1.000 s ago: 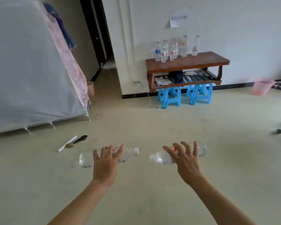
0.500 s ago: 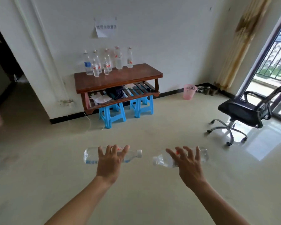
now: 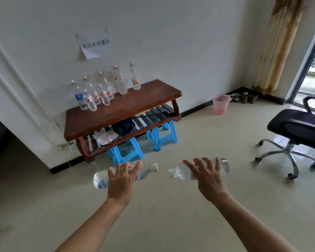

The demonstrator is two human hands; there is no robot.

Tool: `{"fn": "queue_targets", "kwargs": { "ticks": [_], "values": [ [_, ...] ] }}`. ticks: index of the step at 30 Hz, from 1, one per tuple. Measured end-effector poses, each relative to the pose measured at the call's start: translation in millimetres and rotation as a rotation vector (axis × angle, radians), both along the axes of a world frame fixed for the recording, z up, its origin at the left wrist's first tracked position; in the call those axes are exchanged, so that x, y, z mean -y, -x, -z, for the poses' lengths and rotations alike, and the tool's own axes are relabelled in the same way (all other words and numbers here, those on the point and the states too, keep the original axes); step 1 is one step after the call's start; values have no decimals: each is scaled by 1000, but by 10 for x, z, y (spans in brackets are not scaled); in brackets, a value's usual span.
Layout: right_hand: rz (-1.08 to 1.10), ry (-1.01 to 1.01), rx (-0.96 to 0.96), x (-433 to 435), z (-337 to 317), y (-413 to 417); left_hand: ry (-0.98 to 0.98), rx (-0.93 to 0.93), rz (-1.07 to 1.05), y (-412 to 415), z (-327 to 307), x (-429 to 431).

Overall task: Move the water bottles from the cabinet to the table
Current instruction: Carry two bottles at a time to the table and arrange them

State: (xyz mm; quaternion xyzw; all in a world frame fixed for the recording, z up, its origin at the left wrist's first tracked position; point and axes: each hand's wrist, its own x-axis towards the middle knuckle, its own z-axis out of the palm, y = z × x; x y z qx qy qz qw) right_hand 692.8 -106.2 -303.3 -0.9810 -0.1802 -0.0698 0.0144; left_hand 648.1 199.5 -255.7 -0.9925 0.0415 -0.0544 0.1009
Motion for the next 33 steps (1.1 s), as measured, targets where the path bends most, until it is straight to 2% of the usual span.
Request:
{"fn": "queue_targets", "kwargs": {
  "ticks": [7, 15, 21, 26, 33],
  "values": [
    [-129, 51, -65, -494, -286, -1853, 3, 38, -168, -1320, -239, -364],
    [-305, 117, -26, -1511, -224, -3663, 96, 44, -296, -2735, 103, -1259],
    [-309, 131, -44, -2378, -283, -5069, 136, 120, -306, -4148, 173, -2148],
    [-274, 93, 87, -2918, -520, -6135, 151, 183, -291, -5291, -120, -2695],
    [-271, 80, 18, -3390, -372, -7446, 220, 229, -282, -6663, -1, -3085]
  ]
}}
